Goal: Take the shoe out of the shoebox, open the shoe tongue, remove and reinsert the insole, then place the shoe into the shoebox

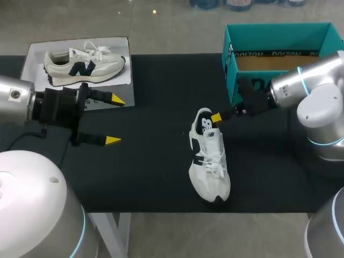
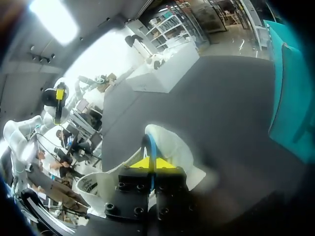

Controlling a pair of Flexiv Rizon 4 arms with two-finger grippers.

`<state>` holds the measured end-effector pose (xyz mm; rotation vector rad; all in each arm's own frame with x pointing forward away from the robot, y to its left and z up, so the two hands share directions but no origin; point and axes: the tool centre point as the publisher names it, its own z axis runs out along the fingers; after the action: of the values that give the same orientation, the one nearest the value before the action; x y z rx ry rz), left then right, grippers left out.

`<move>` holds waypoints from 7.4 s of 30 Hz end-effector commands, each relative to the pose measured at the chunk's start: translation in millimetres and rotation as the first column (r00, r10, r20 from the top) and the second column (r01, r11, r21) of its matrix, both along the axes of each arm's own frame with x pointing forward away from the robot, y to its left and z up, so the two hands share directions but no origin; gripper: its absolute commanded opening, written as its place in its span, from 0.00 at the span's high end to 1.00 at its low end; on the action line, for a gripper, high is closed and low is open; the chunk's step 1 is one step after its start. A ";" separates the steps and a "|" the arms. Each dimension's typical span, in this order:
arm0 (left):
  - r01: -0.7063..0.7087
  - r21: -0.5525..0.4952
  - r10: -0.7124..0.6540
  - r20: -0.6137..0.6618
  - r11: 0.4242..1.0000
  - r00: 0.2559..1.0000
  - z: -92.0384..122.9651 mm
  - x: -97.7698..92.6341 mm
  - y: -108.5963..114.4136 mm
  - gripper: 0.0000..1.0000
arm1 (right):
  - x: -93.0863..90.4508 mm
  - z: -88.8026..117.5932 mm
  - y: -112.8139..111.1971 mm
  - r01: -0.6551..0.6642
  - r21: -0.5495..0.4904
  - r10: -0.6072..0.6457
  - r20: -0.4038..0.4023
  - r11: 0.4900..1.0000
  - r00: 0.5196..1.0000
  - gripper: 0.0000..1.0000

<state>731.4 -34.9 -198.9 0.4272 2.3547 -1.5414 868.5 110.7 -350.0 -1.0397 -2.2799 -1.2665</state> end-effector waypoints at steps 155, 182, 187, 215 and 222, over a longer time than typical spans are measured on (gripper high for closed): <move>0.001 0.002 -0.001 -0.001 1.000 1.000 0.1 0.2 0.4 0.00 | -40.5 -3.4 33.8 0.184 -0.760 -0.340 -0.051 0.623 0.939 1.00; 0.001 0.002 -0.001 -0.001 1.000 1.000 0.1 0.2 0.4 0.00 | -34.6 -53.7 26.6 0.095 -0.801 -0.359 -0.157 0.591 0.920 1.00; 0.001 0.002 -0.001 -0.001 1.000 1.000 0.1 0.2 0.4 0.00 | -37.9 -37.8 19.8 0.126 -0.799 -0.375 -0.131 0.588 0.918 1.00; 0.001 0.002 -0.001 -0.001 1.000 1.000 0.1 0.2 0.4 0.00 | -59.3 -24.5 26.3 0.110 -0.803 -0.389 -0.160 0.586 0.907 0.76; 0.001 0.002 -0.001 -0.001 1.000 1.000 0.1 0.2 0.4 0.00 | -53.9 -21.4 27.9 0.105 -0.800 -0.386 -0.166 0.591 0.907 0.55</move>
<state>731.4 -34.8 -198.9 0.4273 2.3548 -1.5415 811.0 136.5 -372.3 -1.7520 -2.4713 -0.0358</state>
